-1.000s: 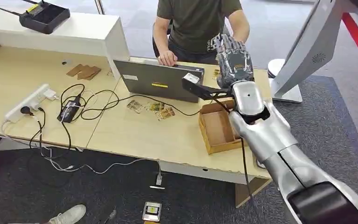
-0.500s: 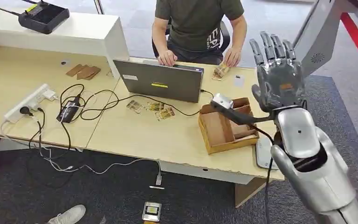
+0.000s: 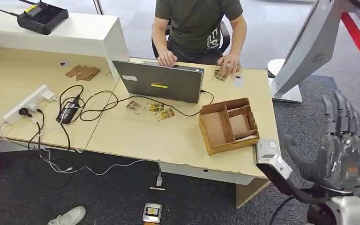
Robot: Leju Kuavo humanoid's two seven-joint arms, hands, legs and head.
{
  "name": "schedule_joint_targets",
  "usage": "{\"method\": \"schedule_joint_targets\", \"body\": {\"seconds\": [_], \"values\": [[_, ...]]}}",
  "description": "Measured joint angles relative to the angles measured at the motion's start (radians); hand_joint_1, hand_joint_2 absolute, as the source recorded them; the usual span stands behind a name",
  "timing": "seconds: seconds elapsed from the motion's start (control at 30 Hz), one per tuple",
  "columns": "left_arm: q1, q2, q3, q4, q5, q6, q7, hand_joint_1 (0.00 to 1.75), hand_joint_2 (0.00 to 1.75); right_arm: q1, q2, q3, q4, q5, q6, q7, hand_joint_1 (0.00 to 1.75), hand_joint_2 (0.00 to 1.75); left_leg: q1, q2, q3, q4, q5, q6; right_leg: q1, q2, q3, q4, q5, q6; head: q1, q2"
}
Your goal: Pass the card to the sensor for recognition and then transmit it.
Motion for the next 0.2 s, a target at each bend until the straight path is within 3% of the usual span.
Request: {"method": "schedule_joint_targets", "body": {"seconds": [0.2], "values": [[0.008,0.003,0.022,0.002,0.023,0.008,-0.003,0.0,1.75,0.054,-0.015,-0.071,-0.02,-0.071,-0.045,0.012,0.0,1.75,0.0,0.0,0.0,0.0,0.0,0.0,0.0,0.0,0.0,0.0,0.0,0.0,0.0,0.0]]}}
